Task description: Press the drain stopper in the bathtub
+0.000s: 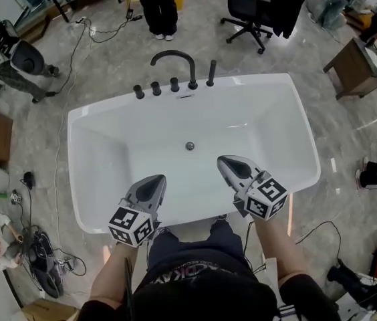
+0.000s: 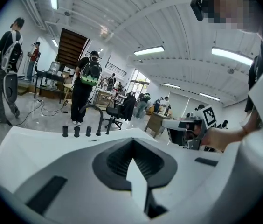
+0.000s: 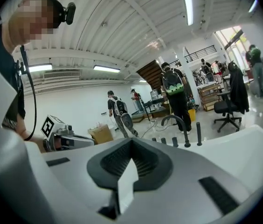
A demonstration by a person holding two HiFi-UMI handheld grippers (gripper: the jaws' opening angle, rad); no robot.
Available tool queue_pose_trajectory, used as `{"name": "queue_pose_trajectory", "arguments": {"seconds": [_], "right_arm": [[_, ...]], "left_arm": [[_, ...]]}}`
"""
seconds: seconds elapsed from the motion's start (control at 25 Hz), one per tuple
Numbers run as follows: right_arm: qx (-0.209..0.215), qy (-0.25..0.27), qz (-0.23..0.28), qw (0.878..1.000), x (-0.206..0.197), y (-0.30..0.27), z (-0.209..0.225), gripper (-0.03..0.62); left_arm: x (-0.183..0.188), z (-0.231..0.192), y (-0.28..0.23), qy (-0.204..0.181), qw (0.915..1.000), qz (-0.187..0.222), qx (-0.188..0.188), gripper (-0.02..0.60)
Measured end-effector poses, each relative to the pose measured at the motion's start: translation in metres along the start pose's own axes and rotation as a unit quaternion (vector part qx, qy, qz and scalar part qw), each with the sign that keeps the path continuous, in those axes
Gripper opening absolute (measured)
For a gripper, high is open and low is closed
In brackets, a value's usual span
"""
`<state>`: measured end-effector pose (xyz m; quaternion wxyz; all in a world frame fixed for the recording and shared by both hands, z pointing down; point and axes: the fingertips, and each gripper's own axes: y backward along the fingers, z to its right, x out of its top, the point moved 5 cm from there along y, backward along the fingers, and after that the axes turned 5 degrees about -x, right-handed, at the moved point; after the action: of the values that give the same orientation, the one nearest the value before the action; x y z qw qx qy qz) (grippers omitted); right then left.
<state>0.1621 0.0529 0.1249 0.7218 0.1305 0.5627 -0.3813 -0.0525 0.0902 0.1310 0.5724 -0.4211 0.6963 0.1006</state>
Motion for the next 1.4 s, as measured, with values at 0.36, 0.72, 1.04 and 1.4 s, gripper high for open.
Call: {"name": "queue_pose_trajectory", "arguments": {"seconds": [0.36,0.72,1.04,1.4], "right_arm": [[0.025,-0.004,0.054,0.998,0.037,0.046,-0.04,0.011],[0.045,0.007,0.053,0.998,0.041,0.064,-0.079,0.011],[0.049,-0.011,0.055,0.997,0.039,0.066,-0.095,0.011],[0.068,-0.03,0.037,0.997,0.029,0.056,-0.104,0.011]], "left_arm": [[0.04,0.052,-0.001,-0.036,0.9986,0.017,-0.035,0.008],[0.04,0.077,0.016,-0.029,0.9978,0.021,-0.056,0.008],[0.043,0.084,0.02,-0.029,0.9978,0.021,-0.056,0.008],[0.036,0.085,0.017,-0.004,0.9979,0.017,-0.062,0.008]]}}
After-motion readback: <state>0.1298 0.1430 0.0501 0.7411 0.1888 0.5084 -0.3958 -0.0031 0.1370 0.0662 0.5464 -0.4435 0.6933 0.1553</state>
